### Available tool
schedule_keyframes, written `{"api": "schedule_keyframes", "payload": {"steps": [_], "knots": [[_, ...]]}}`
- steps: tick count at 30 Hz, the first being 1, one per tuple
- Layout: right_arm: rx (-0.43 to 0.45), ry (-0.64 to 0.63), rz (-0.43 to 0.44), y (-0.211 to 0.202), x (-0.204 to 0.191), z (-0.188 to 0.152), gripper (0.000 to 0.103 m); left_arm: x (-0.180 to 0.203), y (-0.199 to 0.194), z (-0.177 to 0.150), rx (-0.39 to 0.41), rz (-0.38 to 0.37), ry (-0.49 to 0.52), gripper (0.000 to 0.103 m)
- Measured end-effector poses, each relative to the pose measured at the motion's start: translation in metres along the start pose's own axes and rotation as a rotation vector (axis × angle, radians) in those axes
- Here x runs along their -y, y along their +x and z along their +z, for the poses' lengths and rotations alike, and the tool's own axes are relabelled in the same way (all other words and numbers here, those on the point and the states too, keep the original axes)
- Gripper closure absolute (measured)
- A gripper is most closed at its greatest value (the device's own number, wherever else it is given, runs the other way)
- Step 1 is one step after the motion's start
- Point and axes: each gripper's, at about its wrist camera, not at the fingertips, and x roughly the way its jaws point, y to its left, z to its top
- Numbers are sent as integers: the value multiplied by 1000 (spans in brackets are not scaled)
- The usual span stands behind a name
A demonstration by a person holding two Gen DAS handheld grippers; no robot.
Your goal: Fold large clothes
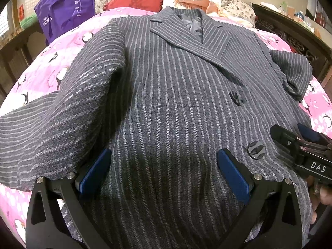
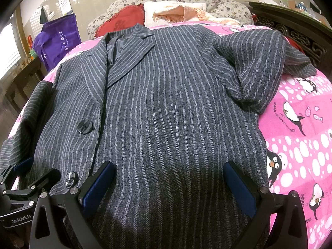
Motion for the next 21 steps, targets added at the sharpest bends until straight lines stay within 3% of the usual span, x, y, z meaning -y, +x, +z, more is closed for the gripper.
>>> {"api": "schedule_keyframes", "payload": {"steps": [21], "knots": [[-4,-3,-5,0,0,0,0,1,1,0,1,7,5,0]]}}
